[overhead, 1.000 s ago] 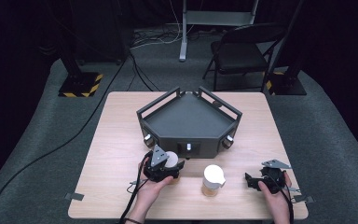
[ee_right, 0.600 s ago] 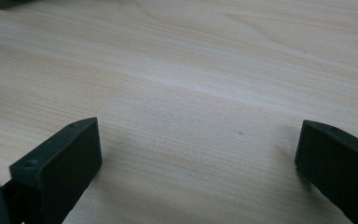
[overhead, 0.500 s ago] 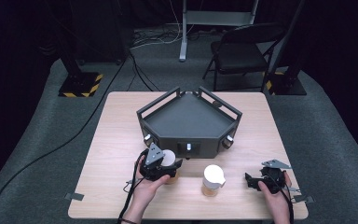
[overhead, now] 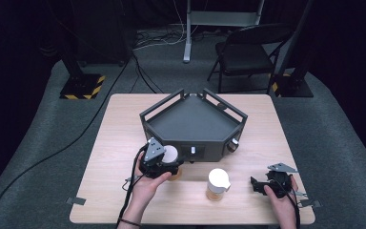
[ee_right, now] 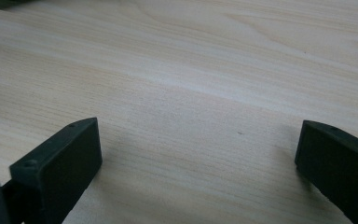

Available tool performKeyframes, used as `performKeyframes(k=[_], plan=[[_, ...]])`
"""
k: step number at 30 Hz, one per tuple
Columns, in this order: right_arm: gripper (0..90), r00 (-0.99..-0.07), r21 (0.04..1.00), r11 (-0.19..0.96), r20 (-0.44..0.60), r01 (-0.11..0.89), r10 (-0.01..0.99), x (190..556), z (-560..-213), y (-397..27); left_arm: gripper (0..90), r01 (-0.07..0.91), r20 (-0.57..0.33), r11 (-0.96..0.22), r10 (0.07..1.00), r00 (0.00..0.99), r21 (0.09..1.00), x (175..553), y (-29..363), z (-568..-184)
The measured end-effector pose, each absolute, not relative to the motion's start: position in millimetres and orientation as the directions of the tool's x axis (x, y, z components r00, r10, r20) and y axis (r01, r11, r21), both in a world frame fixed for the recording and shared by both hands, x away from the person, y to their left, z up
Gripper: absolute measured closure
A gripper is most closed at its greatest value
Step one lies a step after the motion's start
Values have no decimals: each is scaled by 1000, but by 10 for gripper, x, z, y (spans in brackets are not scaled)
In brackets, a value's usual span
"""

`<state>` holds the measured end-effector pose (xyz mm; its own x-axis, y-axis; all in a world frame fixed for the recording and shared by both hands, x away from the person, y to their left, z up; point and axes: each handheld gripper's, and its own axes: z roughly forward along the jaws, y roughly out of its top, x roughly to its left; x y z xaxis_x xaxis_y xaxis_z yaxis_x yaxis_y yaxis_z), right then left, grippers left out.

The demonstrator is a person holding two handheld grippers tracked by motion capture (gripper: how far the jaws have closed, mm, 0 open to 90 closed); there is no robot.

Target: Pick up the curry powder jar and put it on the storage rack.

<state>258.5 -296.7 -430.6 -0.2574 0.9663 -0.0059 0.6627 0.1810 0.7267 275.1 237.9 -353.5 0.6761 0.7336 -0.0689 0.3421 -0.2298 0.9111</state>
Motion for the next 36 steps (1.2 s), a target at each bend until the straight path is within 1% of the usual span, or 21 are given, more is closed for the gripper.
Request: performKeyframes(k=[3, 11, 21, 36], plan=[[0, -257, 727, 181, -6, 663, 966, 2585, -4306, -2967, 345, 345, -80, -218, 733, 675, 913, 2768, 2402, -3461], [0, -257, 727, 181, -6, 663, 966, 2585, -4306, -2967, 345, 329, -64, -226, 731, 679, 917, 2810, 2402, -3288], [0, -257, 727, 181, -6, 663, 966, 2585, -4306, -2967, 345, 324, -68, -217, 729, 681, 921, 2898, 2410, -3064], [0, -260, 727, 182, -6, 663, 966, 2589, -4306, -2970, 345, 307, -50, -236, 713, 699, 922, 3153, 2394, -2744]])
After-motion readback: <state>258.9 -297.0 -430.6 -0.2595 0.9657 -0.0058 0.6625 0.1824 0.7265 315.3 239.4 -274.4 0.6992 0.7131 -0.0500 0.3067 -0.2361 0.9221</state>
